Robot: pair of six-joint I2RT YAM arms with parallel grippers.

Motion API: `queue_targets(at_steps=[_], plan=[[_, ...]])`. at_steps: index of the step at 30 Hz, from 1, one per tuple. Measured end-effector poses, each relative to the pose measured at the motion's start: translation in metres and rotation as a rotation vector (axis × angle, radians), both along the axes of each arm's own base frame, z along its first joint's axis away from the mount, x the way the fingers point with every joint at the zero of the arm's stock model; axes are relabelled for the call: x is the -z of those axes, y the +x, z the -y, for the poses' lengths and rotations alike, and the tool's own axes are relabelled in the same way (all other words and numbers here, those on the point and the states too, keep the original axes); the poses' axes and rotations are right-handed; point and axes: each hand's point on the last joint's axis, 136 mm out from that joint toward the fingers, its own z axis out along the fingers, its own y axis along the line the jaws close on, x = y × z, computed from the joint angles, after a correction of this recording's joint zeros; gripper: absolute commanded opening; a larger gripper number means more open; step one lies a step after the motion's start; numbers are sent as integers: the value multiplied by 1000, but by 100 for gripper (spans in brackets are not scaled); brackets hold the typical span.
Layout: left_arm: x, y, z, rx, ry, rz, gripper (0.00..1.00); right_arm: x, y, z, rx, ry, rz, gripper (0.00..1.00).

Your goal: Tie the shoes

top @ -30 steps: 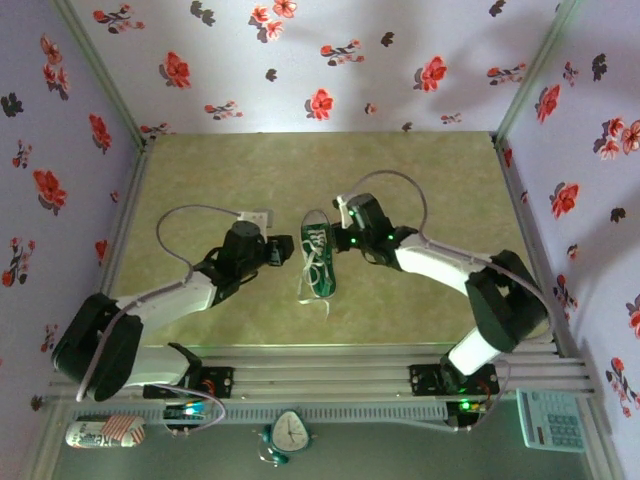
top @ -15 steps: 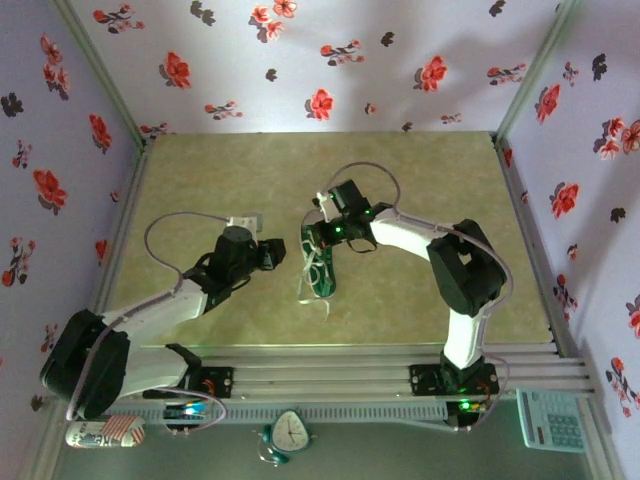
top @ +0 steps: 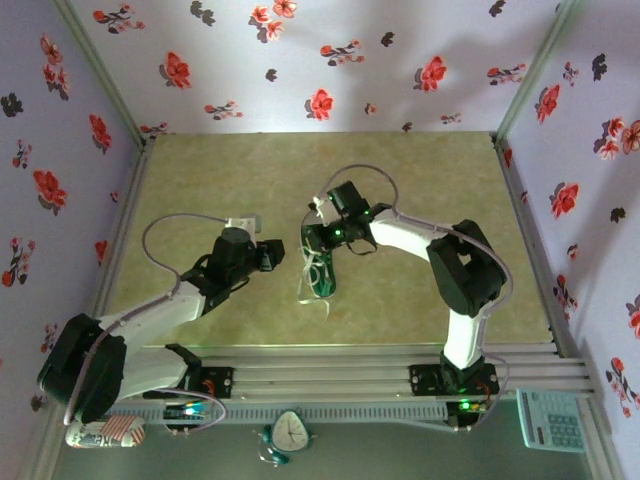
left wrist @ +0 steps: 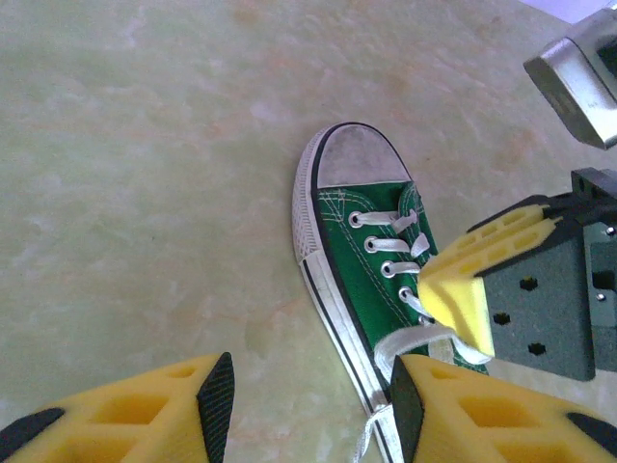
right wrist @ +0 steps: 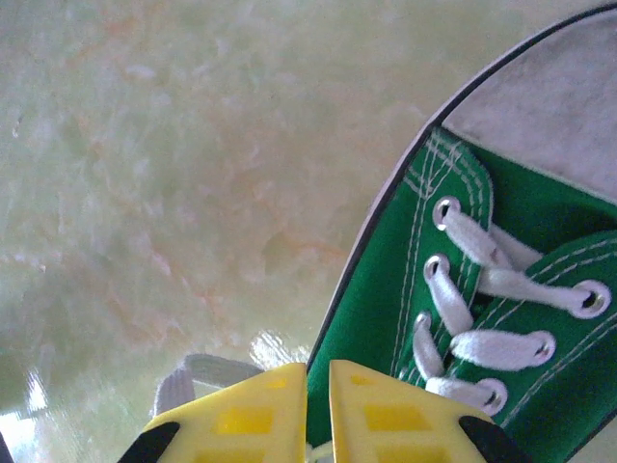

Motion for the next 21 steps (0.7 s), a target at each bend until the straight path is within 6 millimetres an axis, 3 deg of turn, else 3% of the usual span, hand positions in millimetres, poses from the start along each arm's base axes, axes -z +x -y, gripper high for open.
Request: queue_targets(at_steps=[15, 21], plan=[[13, 2, 0, -2, 25, -37, 51, 2, -20, 12, -24, -64, 27, 15], [15, 12, 12, 15, 28, -63, 51, 10, -28, 17, -24, -80, 21, 14]])
